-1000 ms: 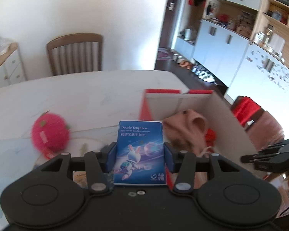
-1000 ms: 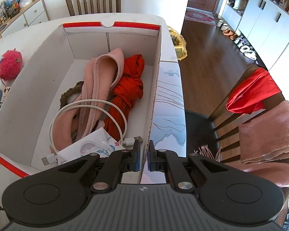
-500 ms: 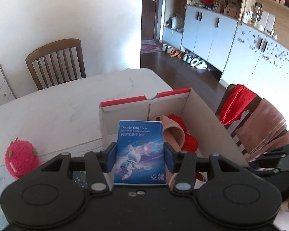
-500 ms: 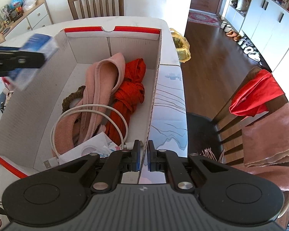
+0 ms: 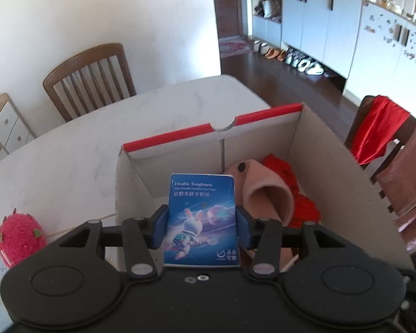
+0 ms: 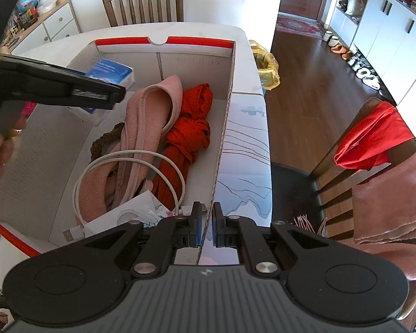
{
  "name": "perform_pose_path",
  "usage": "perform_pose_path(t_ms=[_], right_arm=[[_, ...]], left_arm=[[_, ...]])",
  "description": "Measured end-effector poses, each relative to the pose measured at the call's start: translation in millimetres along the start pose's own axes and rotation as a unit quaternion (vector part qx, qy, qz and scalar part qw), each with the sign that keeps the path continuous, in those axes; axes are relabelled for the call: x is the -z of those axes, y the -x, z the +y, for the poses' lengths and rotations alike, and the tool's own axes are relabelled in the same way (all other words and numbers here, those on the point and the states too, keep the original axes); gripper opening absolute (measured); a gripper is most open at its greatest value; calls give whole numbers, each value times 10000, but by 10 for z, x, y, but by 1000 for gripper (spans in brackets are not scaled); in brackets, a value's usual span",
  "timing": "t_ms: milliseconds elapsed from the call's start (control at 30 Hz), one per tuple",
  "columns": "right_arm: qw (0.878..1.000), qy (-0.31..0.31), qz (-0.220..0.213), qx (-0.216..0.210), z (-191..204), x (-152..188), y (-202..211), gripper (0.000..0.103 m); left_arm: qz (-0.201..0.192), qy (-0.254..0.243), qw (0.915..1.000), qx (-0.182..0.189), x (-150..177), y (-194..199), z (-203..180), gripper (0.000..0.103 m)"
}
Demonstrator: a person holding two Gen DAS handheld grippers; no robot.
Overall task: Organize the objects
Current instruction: 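Carry the blue card box with the left gripper over the box and lower it, then open the left gripper to set the card box upright inside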
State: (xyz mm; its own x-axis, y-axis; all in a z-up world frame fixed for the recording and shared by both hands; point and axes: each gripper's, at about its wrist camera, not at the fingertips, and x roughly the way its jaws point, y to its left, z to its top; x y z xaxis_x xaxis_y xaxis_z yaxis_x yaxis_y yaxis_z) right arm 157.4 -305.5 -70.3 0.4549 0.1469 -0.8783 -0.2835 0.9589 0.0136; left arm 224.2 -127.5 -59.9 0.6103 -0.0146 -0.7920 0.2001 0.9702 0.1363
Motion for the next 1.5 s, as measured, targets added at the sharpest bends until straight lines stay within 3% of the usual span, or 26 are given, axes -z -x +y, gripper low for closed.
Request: perform_pose_path(t_ms=[633,1100,1200,1500], right_arm=[[10000,-38,38,-20,-26,-21,-21,7],[10000,-64,48,-20,-32,-9,-4,7],[10000,-76,52,-20,-35,-6,-6,7],[10000,-61,60,4,-34,19,-8,7]], left_arm=[[409,5,9991,-146,33,-356,-85,50],[323,-32,9994,141,35,-253,-135,74],[262,-106,9996,95,43,-201,-149,85],[81,81,9997,203,56,28,-36,87]])
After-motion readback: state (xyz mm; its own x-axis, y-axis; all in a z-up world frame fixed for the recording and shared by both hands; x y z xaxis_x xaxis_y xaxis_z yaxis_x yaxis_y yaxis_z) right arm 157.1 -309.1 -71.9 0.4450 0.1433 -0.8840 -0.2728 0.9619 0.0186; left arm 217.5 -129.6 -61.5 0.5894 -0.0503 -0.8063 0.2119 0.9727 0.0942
